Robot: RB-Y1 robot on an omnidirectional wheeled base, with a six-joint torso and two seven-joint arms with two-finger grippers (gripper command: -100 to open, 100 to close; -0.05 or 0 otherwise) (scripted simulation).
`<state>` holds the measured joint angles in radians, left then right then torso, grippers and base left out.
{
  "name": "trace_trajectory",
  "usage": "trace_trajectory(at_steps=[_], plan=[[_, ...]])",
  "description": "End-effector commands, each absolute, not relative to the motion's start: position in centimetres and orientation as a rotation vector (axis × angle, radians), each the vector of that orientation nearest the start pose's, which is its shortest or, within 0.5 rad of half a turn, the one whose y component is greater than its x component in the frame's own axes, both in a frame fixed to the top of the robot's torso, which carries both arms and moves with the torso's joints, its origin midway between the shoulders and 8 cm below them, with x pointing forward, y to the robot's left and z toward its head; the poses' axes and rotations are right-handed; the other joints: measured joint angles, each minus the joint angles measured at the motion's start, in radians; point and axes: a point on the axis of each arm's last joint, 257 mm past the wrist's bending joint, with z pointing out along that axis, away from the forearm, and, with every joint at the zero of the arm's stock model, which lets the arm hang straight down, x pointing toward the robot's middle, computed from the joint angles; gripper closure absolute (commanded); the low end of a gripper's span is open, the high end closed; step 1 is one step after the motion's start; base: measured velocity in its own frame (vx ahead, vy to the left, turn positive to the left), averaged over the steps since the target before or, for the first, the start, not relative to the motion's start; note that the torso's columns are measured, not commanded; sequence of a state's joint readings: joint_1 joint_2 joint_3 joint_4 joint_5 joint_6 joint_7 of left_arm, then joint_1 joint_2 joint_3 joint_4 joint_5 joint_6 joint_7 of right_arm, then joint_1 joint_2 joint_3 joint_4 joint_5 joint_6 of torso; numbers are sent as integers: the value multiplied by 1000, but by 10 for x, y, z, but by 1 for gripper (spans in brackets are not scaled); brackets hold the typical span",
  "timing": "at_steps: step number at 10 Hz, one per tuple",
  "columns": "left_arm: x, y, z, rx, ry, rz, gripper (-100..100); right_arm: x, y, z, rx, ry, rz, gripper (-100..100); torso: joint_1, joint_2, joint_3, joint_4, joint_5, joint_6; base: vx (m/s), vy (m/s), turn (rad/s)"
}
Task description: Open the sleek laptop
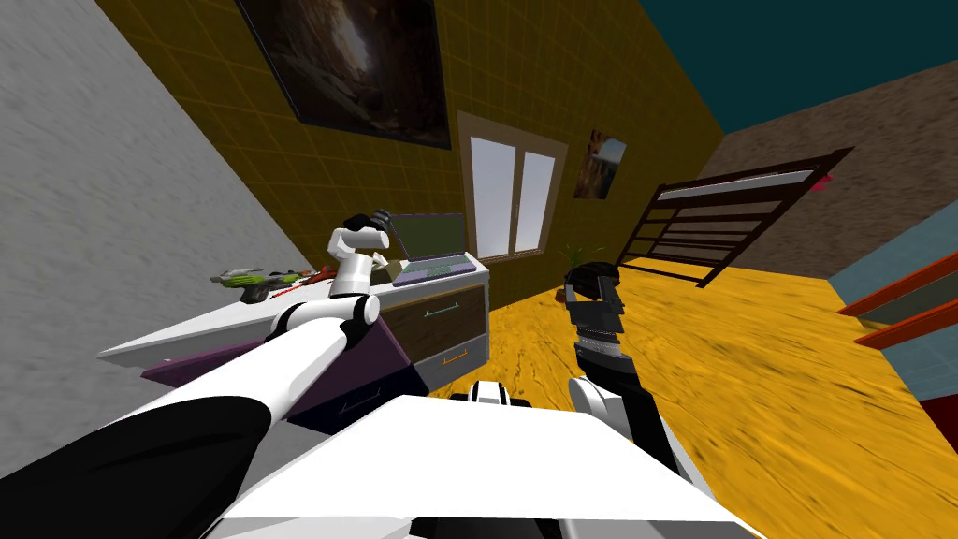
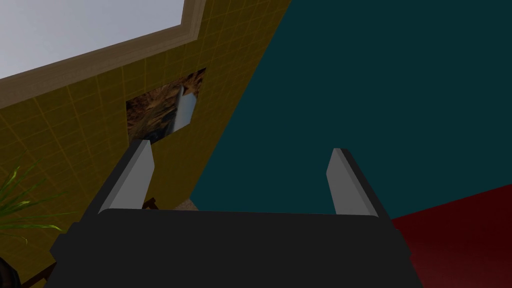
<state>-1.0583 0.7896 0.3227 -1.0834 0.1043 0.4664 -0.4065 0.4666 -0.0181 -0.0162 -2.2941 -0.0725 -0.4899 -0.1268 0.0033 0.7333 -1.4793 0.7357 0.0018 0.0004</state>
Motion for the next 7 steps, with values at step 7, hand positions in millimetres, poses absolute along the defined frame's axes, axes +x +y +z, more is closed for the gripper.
trace_trajectory(at_steps=[7], plan=[[608,593,252,-807,810,-546,100,343,-287,40,705,522,1472,0,-2,-1,-1,-1,0,0,-9,-49,-26]])
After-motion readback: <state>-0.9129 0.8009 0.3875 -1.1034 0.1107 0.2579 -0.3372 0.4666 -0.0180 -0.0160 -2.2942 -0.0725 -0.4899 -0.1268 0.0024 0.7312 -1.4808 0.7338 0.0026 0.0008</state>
